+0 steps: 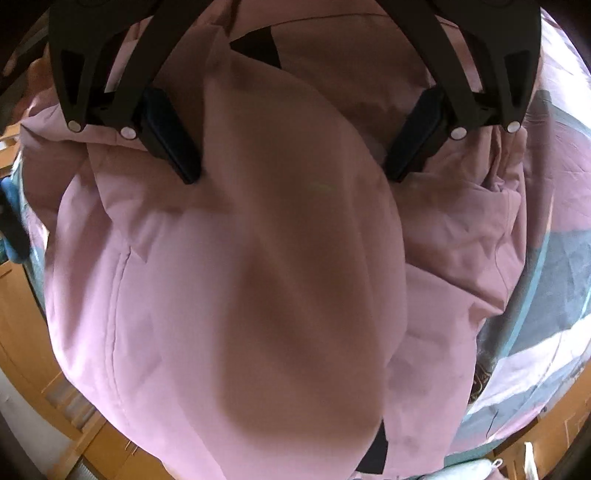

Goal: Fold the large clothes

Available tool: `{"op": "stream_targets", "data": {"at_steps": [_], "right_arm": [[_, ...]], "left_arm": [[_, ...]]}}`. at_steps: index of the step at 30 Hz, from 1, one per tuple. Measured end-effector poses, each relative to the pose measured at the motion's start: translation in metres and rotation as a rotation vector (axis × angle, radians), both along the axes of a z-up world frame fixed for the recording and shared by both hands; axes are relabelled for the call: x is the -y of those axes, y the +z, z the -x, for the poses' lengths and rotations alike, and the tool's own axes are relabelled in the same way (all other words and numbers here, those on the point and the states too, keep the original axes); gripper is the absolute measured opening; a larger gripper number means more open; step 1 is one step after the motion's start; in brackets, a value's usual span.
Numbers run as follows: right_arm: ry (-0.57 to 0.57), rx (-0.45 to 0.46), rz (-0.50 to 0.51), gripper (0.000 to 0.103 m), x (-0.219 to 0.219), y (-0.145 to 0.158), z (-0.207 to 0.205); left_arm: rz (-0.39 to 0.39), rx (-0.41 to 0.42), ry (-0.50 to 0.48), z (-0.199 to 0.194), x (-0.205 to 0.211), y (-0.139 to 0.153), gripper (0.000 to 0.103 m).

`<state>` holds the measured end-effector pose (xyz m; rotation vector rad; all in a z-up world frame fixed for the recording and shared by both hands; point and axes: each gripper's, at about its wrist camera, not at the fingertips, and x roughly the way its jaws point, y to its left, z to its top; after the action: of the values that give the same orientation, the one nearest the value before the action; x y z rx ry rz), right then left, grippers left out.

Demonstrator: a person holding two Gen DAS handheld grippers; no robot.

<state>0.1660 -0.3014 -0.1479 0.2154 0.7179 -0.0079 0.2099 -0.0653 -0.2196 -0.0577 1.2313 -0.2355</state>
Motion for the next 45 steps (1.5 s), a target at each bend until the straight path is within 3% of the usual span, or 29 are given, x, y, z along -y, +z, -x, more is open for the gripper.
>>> {"op": "stream_targets", "data": {"at_steps": [6,11,17,19,22,25,29,35,41,45], "right_arm": [[0.0,-0.189,0.003,0.082,-0.006,-0.036,-0.018],[-0.007,-0.235,0.04,0.082,-0.01,-0.044,-0.021],[-0.005,-0.253,0.098,0.082,-0.018,-0.047,-0.018],[-0.009,-0.235,0.079,0.082,-0.016,-0.043,-0.015],[-0.009,-0.166,0.032,0.082,-0.013,-0.032,-0.009],[0.005,-0.115,0.053,0.082,-0.018,-0.024,-0.005],[-0.002,-0.238,0.158,0.082,-0.027,-0.047,-0.017],[-0.006,-0.252,0.167,0.087,-0.026,-0.051,-0.016],[-0.005,-0.257,0.174,0.088,-0.03,-0.053,-0.016],[-0.01,-0.262,0.17,0.091,-0.028,-0.054,-0.017]], "left_arm": [[-0.03,0.022,0.002,0.007,0.014,-0.002,0.101],[-0.032,0.036,0.016,0.008,0.011,0.003,0.101],[-0.203,0.254,-0.01,0.018,0.033,0.037,0.101],[-0.212,0.223,-0.025,0.013,0.037,0.03,0.101],[-0.131,0.116,0.011,0.005,0.029,0.015,0.101],[-0.106,0.078,0.016,-0.002,0.026,0.011,0.101],[-0.11,0.091,0.02,-0.004,0.028,0.015,0.101],[-0.168,0.175,0.042,0.018,0.015,0.034,0.101],[-0.155,0.131,0.045,0.011,0.012,0.025,0.101],[-0.137,0.149,0.062,0.011,0.01,0.032,0.101]]}}
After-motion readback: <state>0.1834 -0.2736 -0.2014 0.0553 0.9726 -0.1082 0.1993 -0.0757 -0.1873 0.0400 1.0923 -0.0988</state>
